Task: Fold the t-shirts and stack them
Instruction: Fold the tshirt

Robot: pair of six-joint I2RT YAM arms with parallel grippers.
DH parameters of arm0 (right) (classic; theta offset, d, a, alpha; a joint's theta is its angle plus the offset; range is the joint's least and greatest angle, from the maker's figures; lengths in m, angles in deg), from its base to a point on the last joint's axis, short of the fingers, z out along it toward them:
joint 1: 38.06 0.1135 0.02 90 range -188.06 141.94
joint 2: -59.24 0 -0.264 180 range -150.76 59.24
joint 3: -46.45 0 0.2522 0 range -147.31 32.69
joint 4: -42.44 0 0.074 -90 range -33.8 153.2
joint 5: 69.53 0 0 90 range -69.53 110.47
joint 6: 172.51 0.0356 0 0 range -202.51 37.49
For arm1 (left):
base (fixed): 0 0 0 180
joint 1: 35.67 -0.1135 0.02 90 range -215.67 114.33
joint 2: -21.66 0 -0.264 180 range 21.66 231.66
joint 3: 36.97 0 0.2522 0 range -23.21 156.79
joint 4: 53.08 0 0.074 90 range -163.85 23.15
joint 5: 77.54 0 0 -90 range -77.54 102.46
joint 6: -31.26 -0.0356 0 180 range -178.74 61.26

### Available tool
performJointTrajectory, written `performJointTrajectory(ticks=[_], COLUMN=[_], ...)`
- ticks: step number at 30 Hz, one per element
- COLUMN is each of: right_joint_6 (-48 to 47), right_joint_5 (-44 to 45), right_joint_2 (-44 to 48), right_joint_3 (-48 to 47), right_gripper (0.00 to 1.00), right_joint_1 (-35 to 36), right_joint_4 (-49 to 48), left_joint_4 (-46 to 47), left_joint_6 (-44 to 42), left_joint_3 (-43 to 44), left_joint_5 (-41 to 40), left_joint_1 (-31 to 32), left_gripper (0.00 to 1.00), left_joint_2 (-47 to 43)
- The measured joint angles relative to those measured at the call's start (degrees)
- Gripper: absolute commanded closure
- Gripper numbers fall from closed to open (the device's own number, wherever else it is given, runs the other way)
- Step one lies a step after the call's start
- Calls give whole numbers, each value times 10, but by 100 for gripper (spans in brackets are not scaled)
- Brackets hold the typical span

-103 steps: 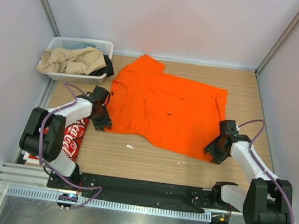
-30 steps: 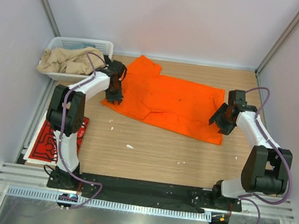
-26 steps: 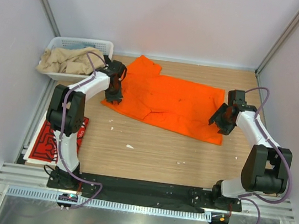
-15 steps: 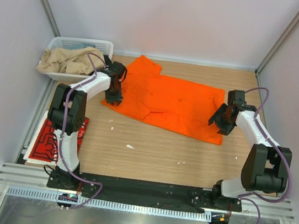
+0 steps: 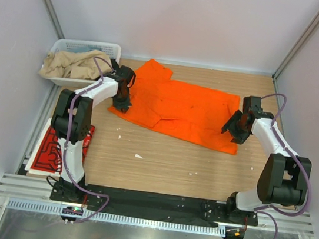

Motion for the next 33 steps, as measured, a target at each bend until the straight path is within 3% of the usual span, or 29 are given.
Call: performJointTrajectory(ticks=[4,14,23,33], right_joint_6=[1,67,200,268], right_joint_5=[0,46,118,125], right_joint_2=[-4,-63,-79,-103], right_joint_3=[0,-22,-55,-75], right_gripper=[41,43,56,56], right_joint_1=[0,-6,-28,-54], right_joint_4=[-1,9,10,23], left_joint_4=[0,-16,-18,-12], left_joint_6=[1,17,58,76], left_joint_3=[0,-4,-31,-66], left_joint_5=[2,11,49,83], left_joint_1=[0,0,6,8], left_gripper=[100,100,100,100], left_joint_2=[0,-31,-164,-252])
